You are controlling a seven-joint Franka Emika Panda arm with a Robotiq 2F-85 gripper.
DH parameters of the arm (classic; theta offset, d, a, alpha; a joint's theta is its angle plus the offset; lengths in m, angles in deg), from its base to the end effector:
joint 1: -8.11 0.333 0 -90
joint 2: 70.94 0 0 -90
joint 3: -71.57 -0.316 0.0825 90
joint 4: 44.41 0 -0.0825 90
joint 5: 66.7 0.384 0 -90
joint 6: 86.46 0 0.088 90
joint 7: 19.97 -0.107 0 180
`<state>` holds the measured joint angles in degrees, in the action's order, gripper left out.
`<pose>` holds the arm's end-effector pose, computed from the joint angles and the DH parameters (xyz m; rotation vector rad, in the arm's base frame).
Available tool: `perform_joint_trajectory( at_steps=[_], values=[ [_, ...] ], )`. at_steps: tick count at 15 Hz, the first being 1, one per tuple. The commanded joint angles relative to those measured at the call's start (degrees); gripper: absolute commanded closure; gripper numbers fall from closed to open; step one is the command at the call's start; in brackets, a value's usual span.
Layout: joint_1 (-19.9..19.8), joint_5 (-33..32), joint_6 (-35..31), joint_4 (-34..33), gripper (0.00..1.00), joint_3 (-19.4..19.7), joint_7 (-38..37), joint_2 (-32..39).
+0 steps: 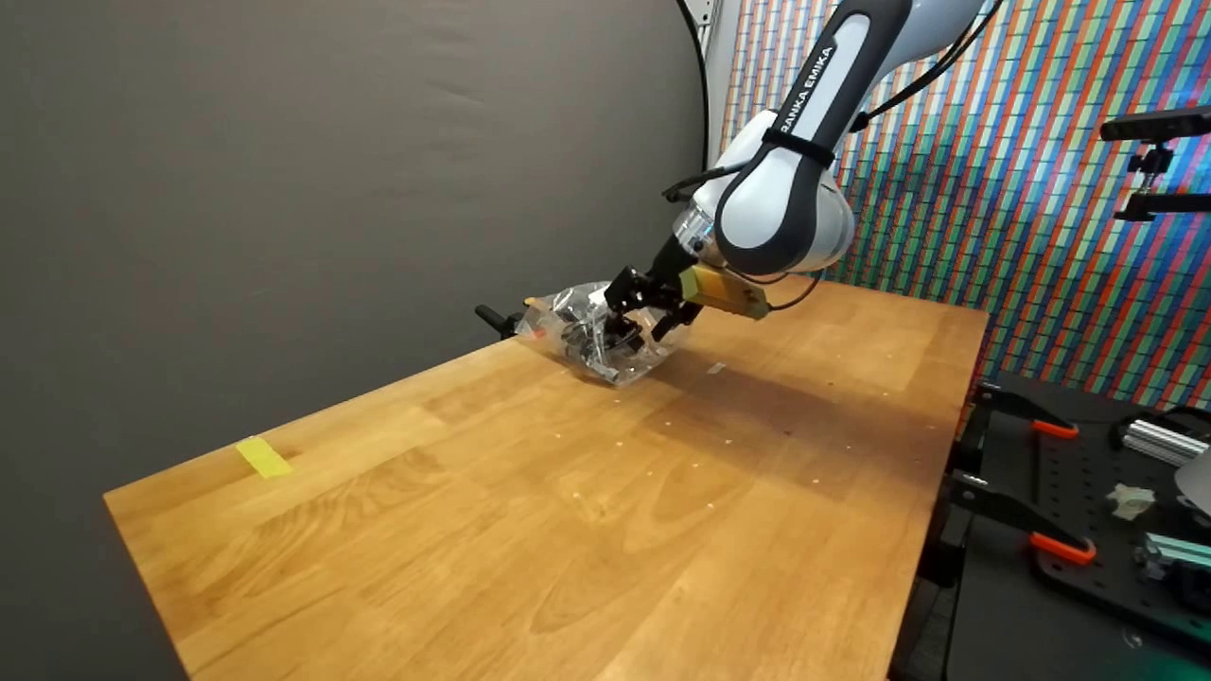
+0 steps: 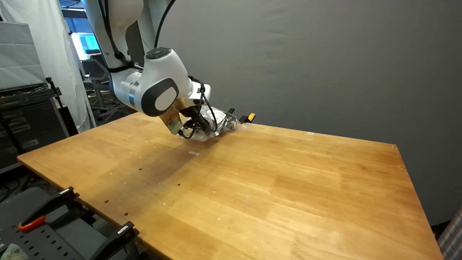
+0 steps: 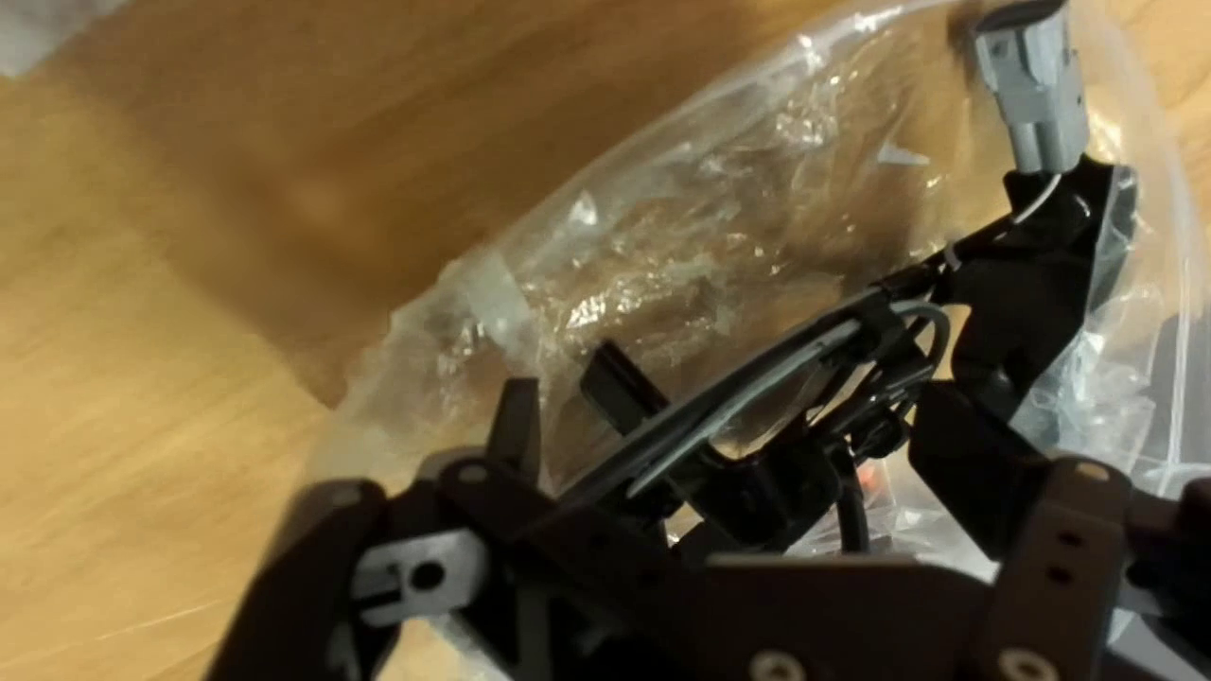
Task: Remove the object from the plastic bag
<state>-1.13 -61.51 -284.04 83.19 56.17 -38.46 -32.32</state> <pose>0.5653 0.0504 0.1404 -2.7284 0.5738 -0.7400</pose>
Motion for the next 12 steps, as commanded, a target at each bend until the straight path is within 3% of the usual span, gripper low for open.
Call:
perform_joint_trajectory(
  at_steps=[1,2,3,5,9,12],
  values=[
    [-4.8,-1.7,-3.1,-3.4,0.0,-4.5,-0.5,3.6],
    [-5.8,-2.3,-3.4,-3.7,0.0,-5.5,-0.5,4.2],
    [-6.9,-2.8,-3.2,-4.0,0.26,-6.6,-0.5,4.6],
    [-8.3,-3.6,-3.4,-4.4,0.32,-7.9,-0.5,5.3],
    [-9.5,-3.8,-4.0,-4.5,0.62,-8.4,-0.5,6.1],
    [-8.2,-2.7,-3.8,-4.6,0.87,-6.7,-0.4,6.0]
  ],
)
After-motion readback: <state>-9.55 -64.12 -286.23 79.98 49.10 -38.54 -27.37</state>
